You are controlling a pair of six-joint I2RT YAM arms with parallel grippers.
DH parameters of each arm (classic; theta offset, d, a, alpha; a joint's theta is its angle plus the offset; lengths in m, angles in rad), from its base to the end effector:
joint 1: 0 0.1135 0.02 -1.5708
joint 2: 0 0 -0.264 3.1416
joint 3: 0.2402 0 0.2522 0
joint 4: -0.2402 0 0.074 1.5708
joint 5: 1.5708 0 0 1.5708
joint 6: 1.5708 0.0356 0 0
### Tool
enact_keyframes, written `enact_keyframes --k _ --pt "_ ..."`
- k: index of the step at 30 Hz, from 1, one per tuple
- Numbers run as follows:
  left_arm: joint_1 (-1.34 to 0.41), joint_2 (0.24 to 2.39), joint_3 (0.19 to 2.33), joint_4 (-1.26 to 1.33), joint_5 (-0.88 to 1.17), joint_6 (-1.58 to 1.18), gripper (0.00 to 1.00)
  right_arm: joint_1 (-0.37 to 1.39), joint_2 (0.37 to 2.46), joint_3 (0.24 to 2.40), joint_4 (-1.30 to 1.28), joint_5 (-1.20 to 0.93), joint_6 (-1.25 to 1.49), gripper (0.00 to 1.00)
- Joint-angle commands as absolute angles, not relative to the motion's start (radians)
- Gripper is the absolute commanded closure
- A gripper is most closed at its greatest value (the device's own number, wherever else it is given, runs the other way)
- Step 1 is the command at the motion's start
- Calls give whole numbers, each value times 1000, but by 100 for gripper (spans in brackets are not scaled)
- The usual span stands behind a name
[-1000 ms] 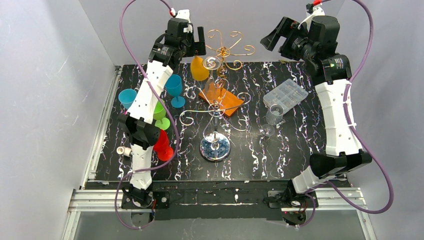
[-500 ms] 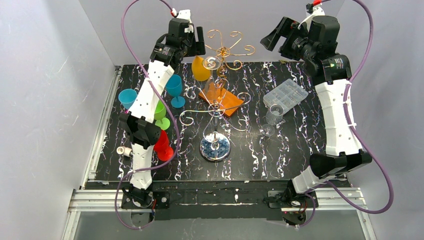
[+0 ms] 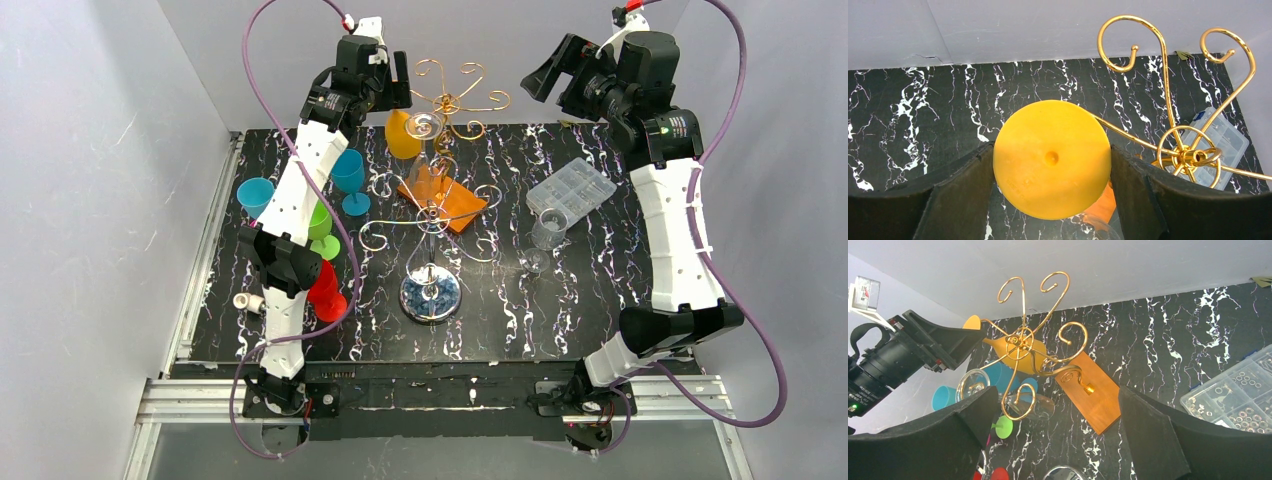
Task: Take the wine glass off the wine glass rack
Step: Pick up the wine glass from the wine rack.
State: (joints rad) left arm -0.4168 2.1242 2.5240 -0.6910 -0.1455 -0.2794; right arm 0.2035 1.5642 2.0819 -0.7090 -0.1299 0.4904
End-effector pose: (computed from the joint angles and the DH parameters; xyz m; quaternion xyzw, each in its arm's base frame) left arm 0.4279 -0.1838 0.4573 0.0116 0.8012 -0.1483 0.5796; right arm 0.3014 0.0669 0.5301 0.0692 0.7678 0.2630 0.5801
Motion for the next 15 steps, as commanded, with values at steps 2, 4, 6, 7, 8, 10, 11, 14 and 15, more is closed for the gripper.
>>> enact_keyframes --k 2,4,6,7,8,10,11,14,15 --pt "-422 2078 2560 -651 -146 -264 40 207 1542 2115 -689 -123 479 0" --pt "-423 2074 2560 -645 -145 -264 41 207 1542 2115 -689 -124 479 0" --pt "-422 2073 2560 -640 -143 -265 42 207 1542 2114 -690 -124 479 0" --pt "-422 2074 2560 -638 -139 -266 42 207 1542 2114 -689 -124 479 0" --pt "-422 2074 2559 -636 -137 -267 43 207 1543 2113 -688 -124 479 0" --pt "-423 2074 2555 -628 -137 -269 44 207 1543 2112 -687 -126 480 0" --pt "-423 2074 2554 -623 -139 -269 44 207 1543 2112 -687 -126 481 0" --pt "-423 2081 2556 -611 -137 -272 44 207 1544 2111 -689 -127 478 0" --pt "-422 2083 2555 -608 -135 -274 44 207 1542 2109 -689 -125 477 0"
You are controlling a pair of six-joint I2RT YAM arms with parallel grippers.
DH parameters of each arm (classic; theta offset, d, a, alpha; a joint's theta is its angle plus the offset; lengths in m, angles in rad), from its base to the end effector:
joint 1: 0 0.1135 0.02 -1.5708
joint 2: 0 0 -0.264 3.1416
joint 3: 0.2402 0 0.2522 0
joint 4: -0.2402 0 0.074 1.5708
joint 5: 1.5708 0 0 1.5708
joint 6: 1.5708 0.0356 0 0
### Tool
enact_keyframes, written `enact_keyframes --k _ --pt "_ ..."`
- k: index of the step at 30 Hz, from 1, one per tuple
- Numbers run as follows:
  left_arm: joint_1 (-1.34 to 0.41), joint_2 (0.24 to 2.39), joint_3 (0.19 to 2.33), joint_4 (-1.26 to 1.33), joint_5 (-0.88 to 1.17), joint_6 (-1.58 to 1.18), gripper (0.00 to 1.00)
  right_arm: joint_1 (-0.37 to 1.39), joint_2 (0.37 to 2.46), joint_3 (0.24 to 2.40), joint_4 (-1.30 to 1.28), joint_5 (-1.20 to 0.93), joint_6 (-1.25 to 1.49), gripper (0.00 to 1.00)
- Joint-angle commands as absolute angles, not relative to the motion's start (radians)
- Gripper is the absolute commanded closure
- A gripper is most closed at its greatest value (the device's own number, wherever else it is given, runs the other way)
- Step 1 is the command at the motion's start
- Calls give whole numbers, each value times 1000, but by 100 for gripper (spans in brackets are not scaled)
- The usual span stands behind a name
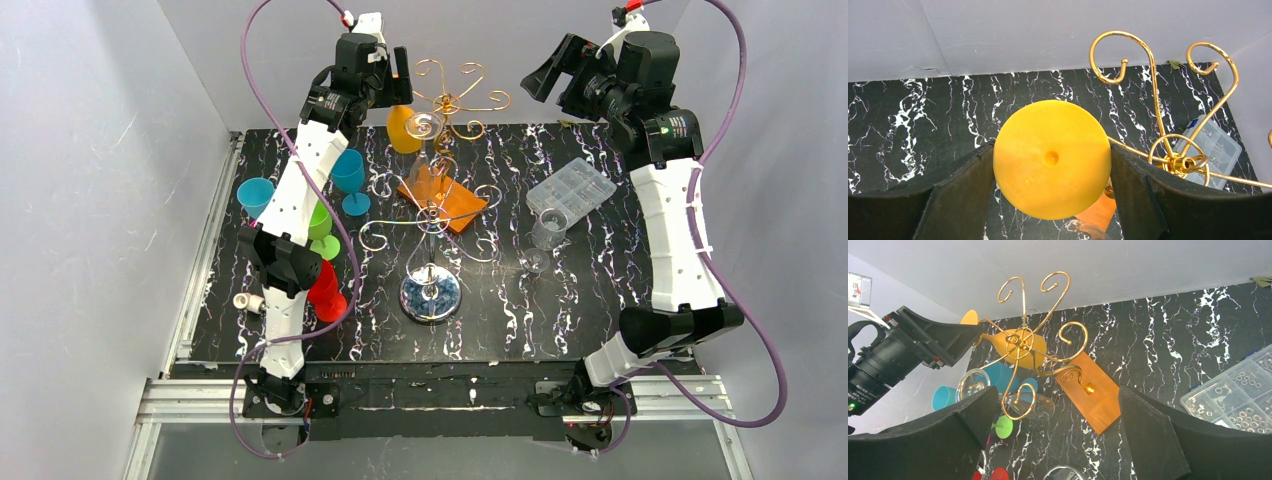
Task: Take the wine glass off the wine glass rack
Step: Pick up the wine glass from the wine rack.
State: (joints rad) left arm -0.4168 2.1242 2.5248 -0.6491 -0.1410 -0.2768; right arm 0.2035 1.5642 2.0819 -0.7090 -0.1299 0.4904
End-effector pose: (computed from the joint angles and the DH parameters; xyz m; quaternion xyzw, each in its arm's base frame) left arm 0.4289 -0.1844 0.4620 0.0119 0.7884 -0.1559 0.5949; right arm 0.3014 0.0669 0.5301 0.0692 0.7678 0.2630 0.5801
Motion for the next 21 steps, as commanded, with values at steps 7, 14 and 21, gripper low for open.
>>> enact_keyframes --k 7,14,21 --pt "-422 2095 2554 -594 -96 -278 44 207 1541 2107 -690 -123 476 0" --pt "-422 2103 2539 -581 -63 -273 44 207 1539 2102 -687 -125 476 0" --pt "-422 2098 2507 -569 -48 -274 44 207 1536 2102 -689 -122 475 0"
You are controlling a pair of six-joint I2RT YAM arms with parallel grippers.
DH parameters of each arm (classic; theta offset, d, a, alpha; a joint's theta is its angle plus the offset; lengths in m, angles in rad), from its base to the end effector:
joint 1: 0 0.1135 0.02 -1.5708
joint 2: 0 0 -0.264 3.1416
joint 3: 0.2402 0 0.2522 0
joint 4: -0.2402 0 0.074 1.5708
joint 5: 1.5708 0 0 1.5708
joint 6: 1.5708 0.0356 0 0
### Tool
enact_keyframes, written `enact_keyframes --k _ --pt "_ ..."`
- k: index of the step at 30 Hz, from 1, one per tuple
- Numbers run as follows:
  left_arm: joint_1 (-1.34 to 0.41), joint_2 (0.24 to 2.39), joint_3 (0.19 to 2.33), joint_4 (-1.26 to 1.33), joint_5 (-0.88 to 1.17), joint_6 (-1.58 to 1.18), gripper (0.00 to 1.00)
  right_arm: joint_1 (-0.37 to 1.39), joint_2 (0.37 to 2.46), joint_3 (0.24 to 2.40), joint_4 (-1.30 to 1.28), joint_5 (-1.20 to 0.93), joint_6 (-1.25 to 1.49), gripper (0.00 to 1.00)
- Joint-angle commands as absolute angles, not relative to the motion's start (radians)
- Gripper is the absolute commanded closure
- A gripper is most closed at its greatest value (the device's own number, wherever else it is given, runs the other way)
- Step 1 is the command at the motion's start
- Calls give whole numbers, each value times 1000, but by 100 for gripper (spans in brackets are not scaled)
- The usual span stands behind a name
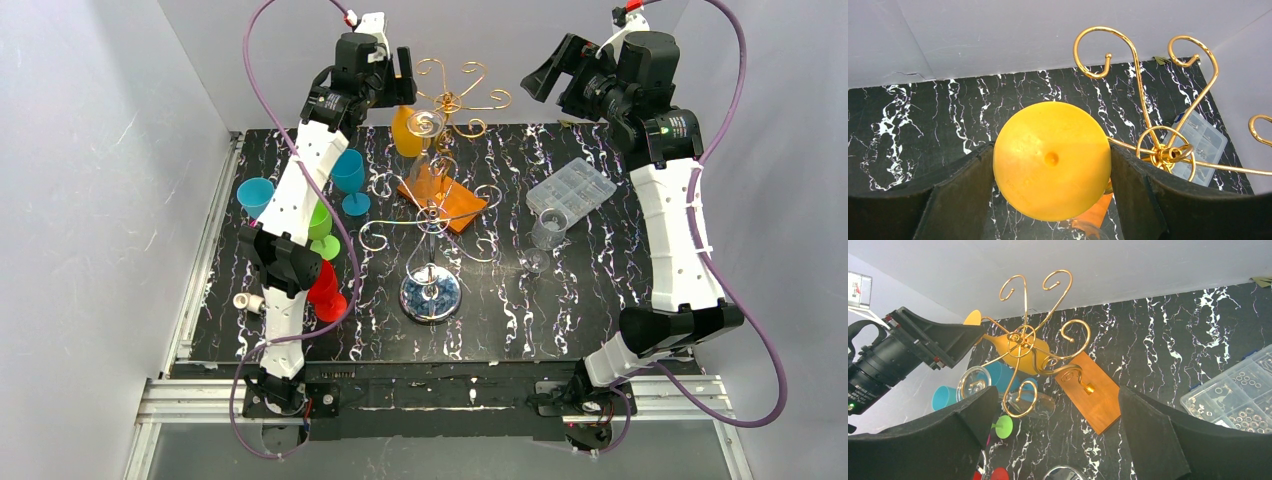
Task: Take the wine glass off the wine glass rack
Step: Pick up the wine glass from the wine rack.
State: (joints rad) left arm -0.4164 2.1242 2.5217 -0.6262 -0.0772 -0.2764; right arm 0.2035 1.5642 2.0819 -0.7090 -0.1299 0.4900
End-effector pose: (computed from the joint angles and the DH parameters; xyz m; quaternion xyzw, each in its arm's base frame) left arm 0.4291 -0.1868 0.4634 0.0308 0.7823 -0.1825 0.5947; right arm 0.3014 0.0669 0.5301 0.0690 0.7678 0.2629 0.5802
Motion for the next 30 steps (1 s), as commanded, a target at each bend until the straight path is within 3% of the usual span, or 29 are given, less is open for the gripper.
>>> enact_keyframes --k 1,13,30 --pt "-422 2095 2503 -568 -45 -274 44 207 1536 2102 -689 -123 474 0" --pt "-422 2034 2455 -564 -219 -277 45 207 1531 2088 -684 -127 474 0" --pt "-422 2082 2483 -495 -59 -291 45 207 1534 2116 -707 -118 463 0"
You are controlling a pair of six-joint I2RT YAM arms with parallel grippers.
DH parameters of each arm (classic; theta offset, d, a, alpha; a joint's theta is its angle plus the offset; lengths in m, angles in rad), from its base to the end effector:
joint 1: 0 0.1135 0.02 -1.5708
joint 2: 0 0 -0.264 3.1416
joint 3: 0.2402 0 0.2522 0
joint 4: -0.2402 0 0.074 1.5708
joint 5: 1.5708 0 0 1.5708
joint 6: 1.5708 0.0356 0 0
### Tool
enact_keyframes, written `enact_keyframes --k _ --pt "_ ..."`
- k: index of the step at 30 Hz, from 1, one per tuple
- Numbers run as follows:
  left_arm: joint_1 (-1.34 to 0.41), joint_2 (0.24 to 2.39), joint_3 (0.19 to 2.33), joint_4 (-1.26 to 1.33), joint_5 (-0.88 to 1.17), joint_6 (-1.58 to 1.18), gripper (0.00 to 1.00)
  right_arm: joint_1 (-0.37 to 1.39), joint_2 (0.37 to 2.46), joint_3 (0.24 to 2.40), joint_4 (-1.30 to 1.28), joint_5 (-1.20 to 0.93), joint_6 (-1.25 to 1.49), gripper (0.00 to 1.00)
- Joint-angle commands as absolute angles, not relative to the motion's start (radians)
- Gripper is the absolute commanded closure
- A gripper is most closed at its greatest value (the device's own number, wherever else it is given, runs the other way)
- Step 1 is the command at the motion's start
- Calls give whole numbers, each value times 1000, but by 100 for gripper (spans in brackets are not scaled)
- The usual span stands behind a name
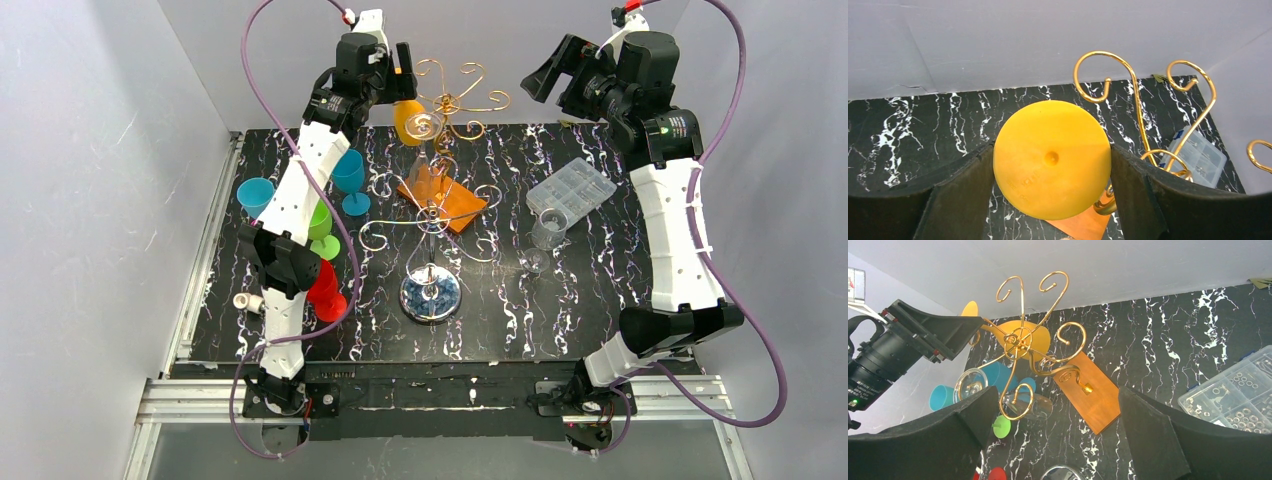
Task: Take the wine glass off the wine glass rack
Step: Pick up the wine glass from the wine rack.
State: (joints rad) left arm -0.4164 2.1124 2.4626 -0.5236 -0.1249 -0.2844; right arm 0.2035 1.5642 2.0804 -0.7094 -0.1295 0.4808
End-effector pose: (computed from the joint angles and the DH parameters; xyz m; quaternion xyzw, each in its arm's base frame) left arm 0.4346 -0.1874 0.4613 0.0103 0.7652 -0.1755 0.6194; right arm 0.3017 0.0669 0.5296 0.0657 0.7687 0.2599 0.5808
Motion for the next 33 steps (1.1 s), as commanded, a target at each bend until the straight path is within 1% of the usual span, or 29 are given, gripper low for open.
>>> enact_keyframes --k 1,14,21,27,33 --pt "-422 2075 2471 -495 -44 -293 46 207 1533 2115 -707 -118 463 0" --pt "-422 1920 2317 -496 23 -284 48 209 1528 2095 -689 -129 472 0" --pt "-423 1906 2306 -514 60 -276 47 210 1522 2087 -686 -131 478 0" --pt "-422 1941 2357 -541 68 -282 48 210 1517 2090 -693 -125 473 0" --pt "-422 1895 2319 -559 38 -276 48 212 1516 2089 -699 -129 468 0"
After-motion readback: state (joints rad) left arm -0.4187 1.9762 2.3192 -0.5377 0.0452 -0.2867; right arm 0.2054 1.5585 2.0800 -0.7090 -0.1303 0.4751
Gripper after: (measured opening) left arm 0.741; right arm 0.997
